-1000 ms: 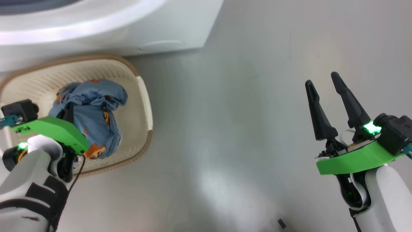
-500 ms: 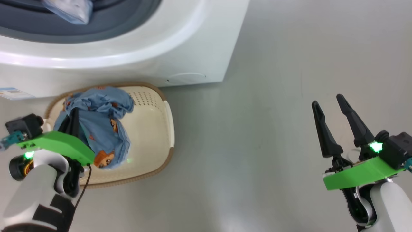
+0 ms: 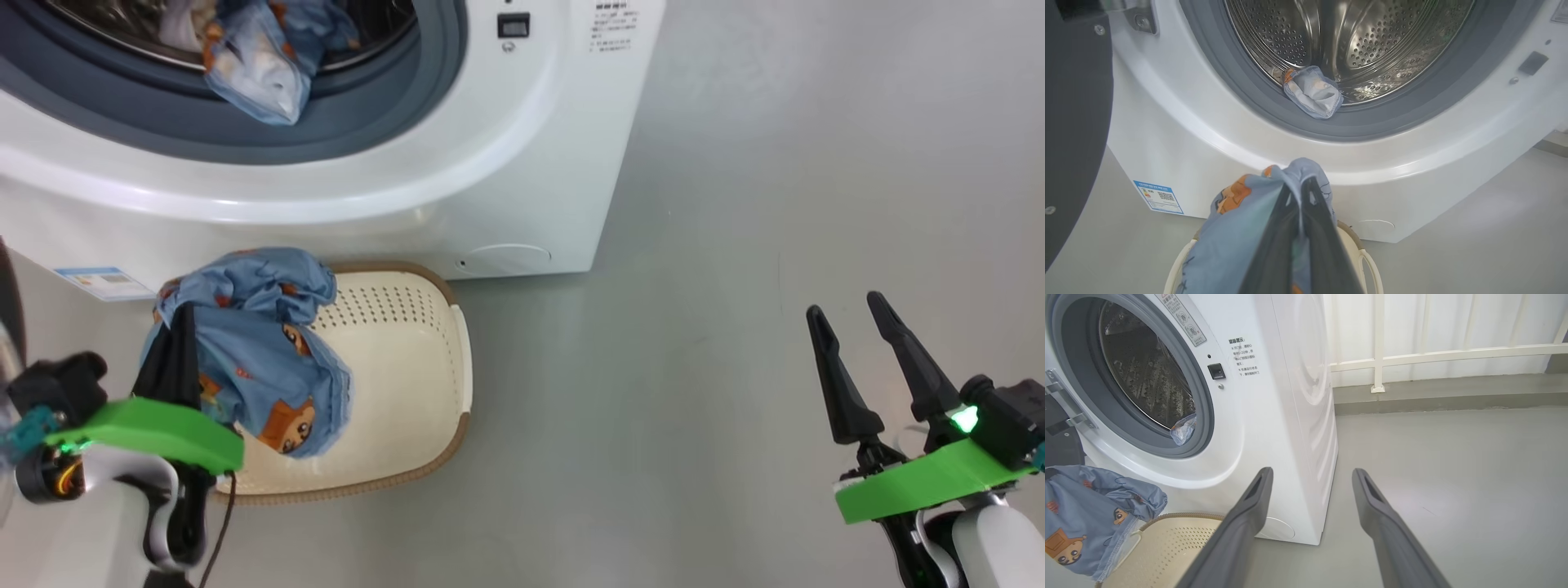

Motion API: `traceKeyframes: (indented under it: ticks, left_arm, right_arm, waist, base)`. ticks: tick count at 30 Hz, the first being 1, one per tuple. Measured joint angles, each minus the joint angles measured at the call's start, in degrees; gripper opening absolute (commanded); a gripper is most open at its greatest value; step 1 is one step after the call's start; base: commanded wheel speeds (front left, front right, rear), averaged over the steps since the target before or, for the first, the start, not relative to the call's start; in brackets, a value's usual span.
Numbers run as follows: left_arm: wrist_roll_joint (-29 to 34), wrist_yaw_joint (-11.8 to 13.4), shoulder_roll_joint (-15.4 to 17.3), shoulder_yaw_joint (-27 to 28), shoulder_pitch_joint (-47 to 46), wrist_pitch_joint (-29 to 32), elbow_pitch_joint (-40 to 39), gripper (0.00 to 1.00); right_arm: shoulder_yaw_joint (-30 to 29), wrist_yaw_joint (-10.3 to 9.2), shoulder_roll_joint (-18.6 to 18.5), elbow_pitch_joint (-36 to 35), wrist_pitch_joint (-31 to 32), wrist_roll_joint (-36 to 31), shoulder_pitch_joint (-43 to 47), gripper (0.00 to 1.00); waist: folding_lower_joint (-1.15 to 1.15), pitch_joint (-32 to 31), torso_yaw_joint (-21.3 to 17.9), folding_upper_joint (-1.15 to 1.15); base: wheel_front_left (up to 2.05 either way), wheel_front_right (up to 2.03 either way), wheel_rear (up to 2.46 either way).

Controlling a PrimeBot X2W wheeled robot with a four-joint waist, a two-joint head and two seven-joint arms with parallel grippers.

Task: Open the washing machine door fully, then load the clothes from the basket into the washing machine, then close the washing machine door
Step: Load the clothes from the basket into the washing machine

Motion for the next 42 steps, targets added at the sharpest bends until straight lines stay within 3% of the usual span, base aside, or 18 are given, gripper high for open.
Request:
traceKeyframes:
  ticks: [11,24,35,42]
  left_arm:
    - [9.2,0.0,-4.0,8.5,14.2,-0.2,-17.1,0.00]
    - [12.4,0.0,-7.9,12.7,27.5,-0.2,-29.3,0.00]
    - [11.2,0.0,-9.2,13.2,28.0,-0.2,-30.6,0.00]
    - [10.1,0.0,-9.0,13.1,20.8,-0.2,-28.4,0.00]
  right_arm:
    - [-1.6,0.00,0.0,0.1,0.0,0.0,3.2,1.00]
    - [-3.9,0.00,0.5,0.1,0.0,0.0,7.8,1.00]
    - [-4.3,0.00,1.2,-0.1,0.0,0.0,7.8,1.00]
    - [-4.3,0.00,1.8,-0.3,0.0,0.0,7.3,1.00]
  waist:
    - [0.00,-4.2,0.8,0.00]
    - [0.00,-8.3,0.9,0.00]
    - [0.00,-6.9,1.3,0.00]
    - [0.00,-4.4,1.3,0.00]
  base:
    - [0.00,0.00,0.00]
    - [0.00,0.00,0.00]
    - [0.00,0.00,0.00]
    - [0.00,0.00,0.00]
